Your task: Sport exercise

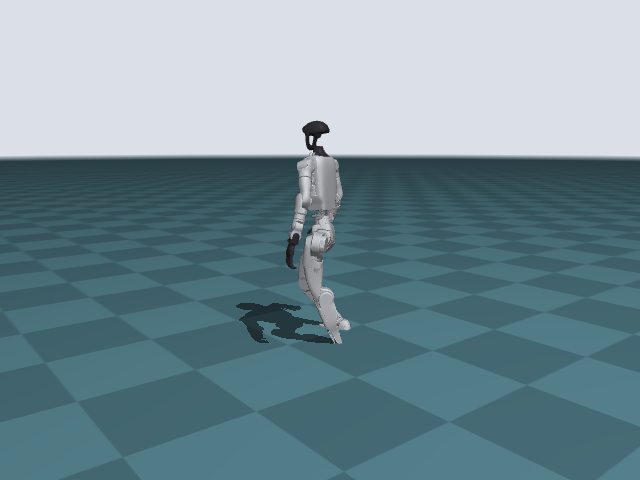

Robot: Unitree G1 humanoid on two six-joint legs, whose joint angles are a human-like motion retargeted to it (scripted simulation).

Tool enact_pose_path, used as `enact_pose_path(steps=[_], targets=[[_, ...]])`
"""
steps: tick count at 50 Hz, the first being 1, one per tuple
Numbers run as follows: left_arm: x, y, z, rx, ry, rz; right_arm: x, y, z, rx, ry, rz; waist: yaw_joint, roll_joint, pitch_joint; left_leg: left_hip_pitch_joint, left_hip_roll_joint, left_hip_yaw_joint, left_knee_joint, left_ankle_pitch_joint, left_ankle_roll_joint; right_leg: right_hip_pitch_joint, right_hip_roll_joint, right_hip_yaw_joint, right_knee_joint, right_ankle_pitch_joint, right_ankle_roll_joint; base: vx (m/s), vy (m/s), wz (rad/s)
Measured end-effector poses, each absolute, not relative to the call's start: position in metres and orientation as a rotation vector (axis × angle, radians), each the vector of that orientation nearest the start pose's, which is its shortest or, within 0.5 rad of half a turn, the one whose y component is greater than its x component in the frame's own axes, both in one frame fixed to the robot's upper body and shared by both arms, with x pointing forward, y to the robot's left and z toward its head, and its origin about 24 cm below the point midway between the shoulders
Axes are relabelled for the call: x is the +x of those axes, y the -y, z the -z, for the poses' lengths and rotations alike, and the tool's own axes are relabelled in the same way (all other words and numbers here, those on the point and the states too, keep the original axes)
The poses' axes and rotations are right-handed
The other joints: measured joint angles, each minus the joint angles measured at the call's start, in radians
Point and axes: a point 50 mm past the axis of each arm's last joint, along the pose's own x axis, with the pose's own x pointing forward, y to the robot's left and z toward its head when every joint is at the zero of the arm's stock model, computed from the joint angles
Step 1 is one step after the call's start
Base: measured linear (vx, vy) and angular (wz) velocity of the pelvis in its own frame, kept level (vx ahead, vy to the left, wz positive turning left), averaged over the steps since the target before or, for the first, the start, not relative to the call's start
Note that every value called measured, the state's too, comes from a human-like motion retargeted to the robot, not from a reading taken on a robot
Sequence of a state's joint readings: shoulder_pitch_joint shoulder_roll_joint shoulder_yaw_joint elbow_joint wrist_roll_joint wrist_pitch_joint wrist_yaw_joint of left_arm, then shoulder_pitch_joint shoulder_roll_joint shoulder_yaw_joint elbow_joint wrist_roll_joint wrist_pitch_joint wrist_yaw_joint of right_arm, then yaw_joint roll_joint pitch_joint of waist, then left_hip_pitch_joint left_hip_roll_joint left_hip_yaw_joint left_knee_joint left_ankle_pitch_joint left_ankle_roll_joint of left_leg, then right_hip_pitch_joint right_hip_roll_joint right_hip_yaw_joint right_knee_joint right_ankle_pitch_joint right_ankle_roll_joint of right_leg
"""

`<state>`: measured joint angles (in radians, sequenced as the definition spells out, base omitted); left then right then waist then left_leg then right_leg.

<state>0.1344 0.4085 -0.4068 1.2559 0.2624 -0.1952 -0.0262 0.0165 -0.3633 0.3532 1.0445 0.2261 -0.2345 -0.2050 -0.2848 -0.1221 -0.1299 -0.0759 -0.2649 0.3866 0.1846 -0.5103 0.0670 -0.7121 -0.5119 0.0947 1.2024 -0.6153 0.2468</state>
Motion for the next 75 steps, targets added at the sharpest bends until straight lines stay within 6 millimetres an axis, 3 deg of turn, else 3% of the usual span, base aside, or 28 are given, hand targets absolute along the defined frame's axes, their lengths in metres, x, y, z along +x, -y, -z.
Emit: enact_pose_path(steps=[3, 7, 11, 15, 17, 18, 20, 22, 23, 27, 32, 36, 40, 43, 45, 49, 52, 55, 58, 60, 62, 65, 67, 71, 75], targets=[[0.027, -0.273, 0.155, 0.703, -1.279, 0.377, 0.143, 0.258, 0.123, -0.399, -0.796, 0.164, 0.008, -0.023, 0.0, -0.029, 0.011, 0.015, 0.061, -0.018, 0.001, 0.032, -0.132, -0.027, 0.0, 0.036, 0.014, -0.13, -0.15, -0.23], [0.026, -0.279, 0.152, 0.668, -1.28, 0.335, 0.152, 0.266, 0.114, -0.426, -0.754, 0.162, 0.04, -0.049, 0.002, -0.083, 0.054, 0.033, 0.183, -0.064, 0.001, 0.097, -0.24, -0.116, -0.032, 0.084, 0.015, -0.12, -0.22, -0.42], [0.024, -0.281, 0.151, 0.625, -1.278, 0.285, 0.159, 0.27, 0.108, -0.459, -0.723, 0.133, 0.085, -0.083, 0.003, -0.154, 0.127, 0.069, 0.348, -0.11, -0.008, 0.136, -0.282, -0.198, -0.053, 0.089, 0.015, -0.14, -0.32, -0.72], [0.02, -0.277, 0.152, 0.56, -1.281, 0.235, 0.166, 0.271, 0.101, -0.478, -0.685, 0.097, 0.12, -0.096, -0.002, -0.223, 0.235, 0.101, 0.523, -0.157, -0.017, 0.158, -0.259, -0.27, -0.065, 0.004, 0.015, -0.09, -0.38, -1.08], [0.018, -0.274, 0.153, 0.511, -1.288, 0.202, 0.173, 0.272, 0.095, -0.485, -0.657, 0.07, 0.17, -0.013, -0.007, -0.287, 0.409, 0.096, 0.672, -0.218, -0.03, 0.195, -0.104, -0.356, -0.121, -0.064, -0.027, -0.03, -0.45, -1.81], [0.015, -0.271, 0.155, 0.49, -1.296, 0.194, 0.174, 0.272, 0.094, -0.487, -0.649, 0.062, 0.172, -0.011, -0.003, -0.301, 0.445, 0.09, 0.724, -0.214, -0.037, 0.19, -0.085, -0.36, -0.112, -0.099, -0.046, -0.05, -0.52, -1.81], [0.012, -0.267, 0.156, 0.436, -1.306, 0.155, 0.181, 0.272, 0.089, -0.493, -0.624, 0.031, 0.222, 0.093, 0.001, -0.369, 0.642, 0.034, 0.876, -0.231, -0.072, 0.222, 0.127, -0.416, -0.188, -0.127, -0.12, -0.02, -0.56, -2.2], [0.006, -0.263, 0.158, 0.394, -1.324, 0.125, 0.181, 0.272, 0.087, -0.496, -0.614, 0.016, 0.238, 0.131, 0.02, -0.41, 0.718, -0.039, 0.981, -0.232, -0.081, 0.227, 0.234, -0.398, -0.194, -0.14, -0.161, 0.04, -0.55, -2.26], [0.006, -0.262, 0.159, 0.368, -1.329, 0.101, 0.184, 0.274, 0.084, -0.496, -0.604, 0.008, 0.267, 0.194, 0.032, -0.443, 0.812, -0.094, 1.051, -0.236, -0.089, 0.257, 0.36, -0.403, -0.258, -0.124, -0.196, 0.11, -0.53, -2.44], [-0.001, -0.257, 0.161, 0.301, -1.355, 0.046, 0.182, 0.279, 0.078, -0.481, -0.586, 0.01, 0.309, 0.284, 0.097, -0.522, 0.899, -0.265, 1.264, -0.18, -0.066, 0.317, 0.609, -0.32, -0.331, -0.103, -0.273, 0.2, -0.48, -2.15], [-0.009, -0.254, 0.163, 0.267, -1.38, 0.042, 0.17, 0.283, 0.074, -0.403, -0.565, 0.051, 0.315, 0.304, 0.148, -0.654, 0.699, -0.379, 1.385, -0.149, -0.027, 0.371, 0.745, -0.184, -0.37, -0.093, -0.295, 0.36, -0.34, -1.49], [-0.014, -0.258, 0.161, 0.247, -1.372, 0.026, 0.145, 0.28, 0.081, -0.285, -0.592, 0.095, 0.305, 0.287, 0.151, -0.777, 0.478, -0.352, 1.278, -0.121, -0.04, 0.41, 0.759, -0.097, -0.381, -0.1, -0.273, 0.5, -0.2, -0.93], [-0.006, -0.261, 0.159, 0.222, -1.321, -0.011, 0.104, 0.276, 0.098, -0.181, -0.694, 0.125, 0.285, 0.271, 0.14, -0.855, 0.309, -0.286, 1.013, -0.062, -0.072, 0.481, 0.731, -0.042, -0.416, -0.111, -0.236, 0.59, -0.11, -0.41], [0.01, -0.264, 0.157, 0.217, -1.264, -0.031, 0.063, 0.269, 0.114, -0.116, -0.832, 0.128, 0.26, 0.254, 0.115, -0.871, 0.222, -0.219, 0.784, -0.023, -0.075, 0.532, 0.695, -0.032, -0.437, -0.11, -0.195, 0.61, -0.05, 0.02], [0.023, -0.262, 0.157, 0.213, -1.221, -0.047, 0.033, 0.261, 0.124, -0.079, -0.938, 0.125, 0.239, 0.258, 0.111, -0.9, 0.211, -0.179, 0.765, -0.02, -0.066, 0.542, 0.698, -0.041, -0.375, -0.112, -0.175, 0.59, -0.05, 0.07], [0.059, -0.268, 0.153, 0.221, -1.134, -0.121, -0.039, 0.236, 0.139, 0.048, -1.182, 0.086, 0.209, 0.193, 0.073, -0.853, 0.167, -0.09, 0.783, 0.031, 0.0, 0.609, 0.641, -0.021, -0.264, -0.062, -0.096, 0.68, -0.05, 0.03], [0.093, -0.273, 0.147, 0.234, -1.08, -0.185, -0.095, 0.204, 0.14, 0.208, -1.368, 0.014, 0.179, 0.108, 0.055, -0.795, 0.116, -0.048, 0.859, 0.025, 0.061, 0.625, 0.624, 0.016, -0.073, 0.133, 0.015, 0.65, -0.15, 0.02], [0.143, -0.276, 0.133, 0.287, -0.981, -0.215, -0.131, 0.171, 0.134, 0.343, -1.483, -0.073, 0.15, 0.053, 0.068, -0.71, 0.095, -0.052, 0.907, -0.032, 0.093, 0.546, 0.614, -0.069, 0.198, 0.418, 0.015, 0.56, -0.28, -0.26], [0.203, -0.272, 0.105, 0.381, -0.813, -0.228, -0.141, 0.151, 0.129, 0.402, -1.5, -0.108, 0.101, 0.052, 0.098, -0.62, 0.065, -0.064, 0.92, -0.076, 0.118, 0.417, 0.506, -0.074, 0.422, 0.427, 0.015, 0.54, 0.16, 0.0], [0.243, -0.265, 0.081, 0.465, -0.681, -0.224, -0.141, 0.142, 0.126, 0.414, -1.482, -0.104, 0.055, 0.052, 0.127, -0.54, 0.014, -0.075, 0.895, -0.085, 0.125, 0.328, 0.405, -0.017, 0.515, 0.302, 0.006, 0.52, 0.34, 0.5], [0.277, -0.252, 0.057, 0.558, -0.546, -0.195, -0.141, 0.135, 0.122, 0.418, -1.458, -0.092, 0.018, 0.055, 0.162, -0.437, -0.013, -0.105, 0.849, -0.087, 0.095, 0.235, 0.326, -0.011, 0.518, 0.19, -0.091, 0.5, 0.15, 0.51], [0.32, -0.221, 0.017, 0.687, -0.317, -0.097, -0.141, 0.127, 0.117, 0.449, -1.43, -0.078, -0.017, 0.069, 0.218, -0.285, -0.035, -0.175, 0.772, -0.095, 0.037, 0.096, 0.295, -0.021, 0.406, 0.105, -0.165, 0.45, 0.06, 0.65], [0.341, -0.192, -0.011, 0.757, -0.144, 0.014, -0.143, 0.121, 0.115, 0.475, -1.43, -0.088, -0.021, 0.084, 0.249, -0.202, -0.029, -0.224, 0.731, -0.111, 0.007, 0.003, 0.33, -0.038, 0.288, 0.106, -0.162, 0.37, 0.04, 0.74], [0.355, -0.12, -0.061, 0.848, 0.204, 0.317, -0.144, 0.109, 0.114, 0.504, -1.451, -0.154, 0.024, 0.136, 0.28, -0.125, 0.04, -0.297, 0.701, -0.129, -0.042, -0.194, 0.487, -0.094, -0.043, 0.193, -0.07, 0.21, 0.02, 0.51], [0.331, -0.056, -0.1, 0.88, 0.52, 0.648, -0.134, 0.104, 0.121, 0.42, -1.445, -0.26, 0.115, 0.195, 0.265, -0.165, 0.131, -0.324, 0.753, -0.1, -0.097, -0.396, 0.622, -0.161, -0.358, 0.3, 0.015, -0.01, -0.02, 0.03]])
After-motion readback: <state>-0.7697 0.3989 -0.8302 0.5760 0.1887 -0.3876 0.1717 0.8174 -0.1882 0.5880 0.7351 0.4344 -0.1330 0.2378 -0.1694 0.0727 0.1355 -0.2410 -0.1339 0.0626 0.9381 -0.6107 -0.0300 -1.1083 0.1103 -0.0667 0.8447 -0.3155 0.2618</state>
